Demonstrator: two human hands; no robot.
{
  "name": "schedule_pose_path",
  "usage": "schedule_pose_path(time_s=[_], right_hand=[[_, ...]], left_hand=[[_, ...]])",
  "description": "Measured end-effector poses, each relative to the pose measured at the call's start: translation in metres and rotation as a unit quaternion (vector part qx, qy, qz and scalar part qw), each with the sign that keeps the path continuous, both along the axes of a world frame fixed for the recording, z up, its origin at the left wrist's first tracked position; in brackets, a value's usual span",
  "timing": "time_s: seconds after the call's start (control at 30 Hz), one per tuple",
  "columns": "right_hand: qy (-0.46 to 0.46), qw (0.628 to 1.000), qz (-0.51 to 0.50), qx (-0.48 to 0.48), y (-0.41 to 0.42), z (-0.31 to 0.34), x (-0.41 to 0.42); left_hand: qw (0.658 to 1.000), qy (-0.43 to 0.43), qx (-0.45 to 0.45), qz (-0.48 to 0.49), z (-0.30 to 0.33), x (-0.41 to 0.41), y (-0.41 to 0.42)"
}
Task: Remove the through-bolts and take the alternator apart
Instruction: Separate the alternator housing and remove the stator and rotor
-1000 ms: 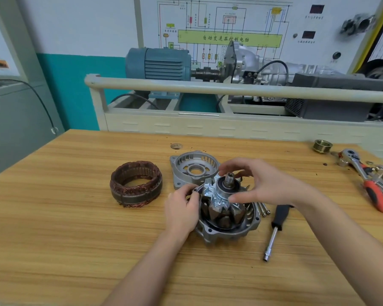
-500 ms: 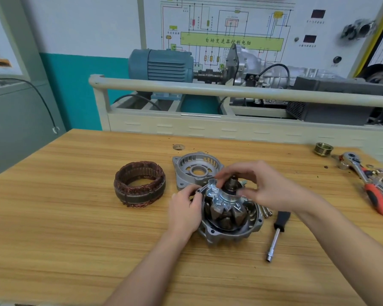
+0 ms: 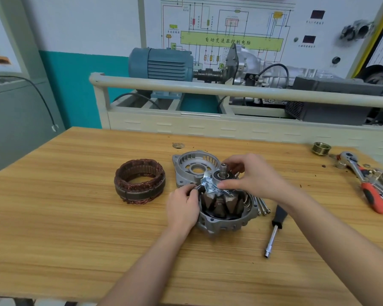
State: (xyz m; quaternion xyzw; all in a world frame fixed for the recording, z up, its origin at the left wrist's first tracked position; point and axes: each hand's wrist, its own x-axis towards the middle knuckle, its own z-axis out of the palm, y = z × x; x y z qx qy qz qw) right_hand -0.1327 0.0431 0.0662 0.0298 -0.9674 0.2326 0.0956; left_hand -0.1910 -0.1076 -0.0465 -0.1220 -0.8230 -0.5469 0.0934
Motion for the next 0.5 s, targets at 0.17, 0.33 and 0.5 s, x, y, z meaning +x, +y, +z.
schedule_pose_path(time_s=[0.17,0.33,0.5], right_hand=[[-0.080,0.986,0.057,-0.132,0.013,0.010,0.000],[-0.028,0.999,0.025,-0.025,0.000,0.010,-0.003],[-0.083,0.990,0.098,-0.055,0.002,0.020,0.009]], left_hand=[[1.000,-0.006,-0.019,-0.007,0.002,0.000,0.000],[0.999,0.032,-0.023,-0.012,0.006,0.005,-0.001],[0.999,0.039,-0.029,-0.025,0.006,0.005,-0.001]])
